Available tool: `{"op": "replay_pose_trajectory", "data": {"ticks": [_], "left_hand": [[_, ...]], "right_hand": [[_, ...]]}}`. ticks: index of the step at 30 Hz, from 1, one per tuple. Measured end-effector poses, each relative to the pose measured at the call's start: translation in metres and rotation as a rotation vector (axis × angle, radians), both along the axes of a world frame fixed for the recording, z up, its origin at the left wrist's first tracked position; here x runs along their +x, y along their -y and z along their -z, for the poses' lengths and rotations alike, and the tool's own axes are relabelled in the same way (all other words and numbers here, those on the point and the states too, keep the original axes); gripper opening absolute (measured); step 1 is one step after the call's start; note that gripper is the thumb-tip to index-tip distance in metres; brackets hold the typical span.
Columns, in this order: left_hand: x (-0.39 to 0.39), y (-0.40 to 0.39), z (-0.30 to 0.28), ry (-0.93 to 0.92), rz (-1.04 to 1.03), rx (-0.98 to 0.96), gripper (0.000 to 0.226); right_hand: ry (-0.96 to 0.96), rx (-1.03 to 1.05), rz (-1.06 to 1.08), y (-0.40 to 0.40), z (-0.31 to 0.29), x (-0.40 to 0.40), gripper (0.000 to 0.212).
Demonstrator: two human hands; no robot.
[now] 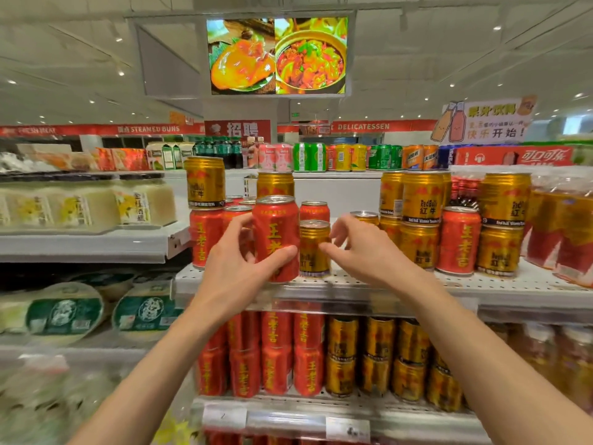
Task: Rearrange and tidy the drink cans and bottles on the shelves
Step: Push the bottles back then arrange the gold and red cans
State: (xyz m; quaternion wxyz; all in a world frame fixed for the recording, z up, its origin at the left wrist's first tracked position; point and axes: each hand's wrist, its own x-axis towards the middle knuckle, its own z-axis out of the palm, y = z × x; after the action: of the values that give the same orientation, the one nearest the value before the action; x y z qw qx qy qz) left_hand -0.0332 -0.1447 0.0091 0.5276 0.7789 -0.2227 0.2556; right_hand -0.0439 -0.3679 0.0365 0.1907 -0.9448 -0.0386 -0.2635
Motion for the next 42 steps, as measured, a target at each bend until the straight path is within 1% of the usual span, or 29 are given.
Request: {"op": "replay_pose_trajectory", "data": {"ticks": [2,5,7,10,15,20,25,30,34,36,39,42], "left_hand": [[0.003,-0.006,0.001,-0.009,0.006,0.008,0.068],[0.007,-0.011,0.002,-0.015,0.023,0.014,0.07],[0.009,-0.013,0.003,-0.02,0.017,0.016,0.073],[0.01,-0.014,0.004,-0.023,0.0,0.012,0.074],[0.009,-0.01,0.003,-0.02,-0.02,0.007,0.072],[0.004,0.007,0.006,-0.019,-0.02,0.021,0.067],[0.003,0.044,0.01,0.001,-0.059,0.096,0.079],[0.007,0.078,0.014,0.054,-0.129,0.181,0.08],[0.014,0.085,0.017,0.097,-0.16,0.241,0.08],[0.019,0.084,0.018,0.129,-0.206,0.306,0.088],[0.02,0.083,0.022,0.244,-0.227,0.342,0.098],[0.018,0.081,0.021,0.38,-0.195,0.372,0.091]], "right_hand": [[0.007,0.013,0.052,-0.008,-0.004,0.007,0.049],[-0.06,0.026,0.053,-0.015,-0.006,0.015,0.07],[-0.111,0.033,0.03,-0.02,-0.004,0.019,0.077],[-0.129,0.058,0.002,-0.024,0.001,0.023,0.077],[-0.062,0.203,-0.047,-0.017,0.008,0.019,0.079],[0.018,0.348,-0.042,0.008,0.003,-0.006,0.073],[0.048,0.324,0.01,0.045,0.001,-0.044,0.075],[0.085,0.298,0.038,0.07,0.011,-0.065,0.075],[0.116,0.282,0.028,0.08,0.017,-0.07,0.074],[0.116,0.283,0.022,0.082,0.019,-0.07,0.075],[0.115,0.274,0.019,0.085,0.021,-0.069,0.074],[0.121,0.274,0.015,0.086,0.023,-0.065,0.074]]}}
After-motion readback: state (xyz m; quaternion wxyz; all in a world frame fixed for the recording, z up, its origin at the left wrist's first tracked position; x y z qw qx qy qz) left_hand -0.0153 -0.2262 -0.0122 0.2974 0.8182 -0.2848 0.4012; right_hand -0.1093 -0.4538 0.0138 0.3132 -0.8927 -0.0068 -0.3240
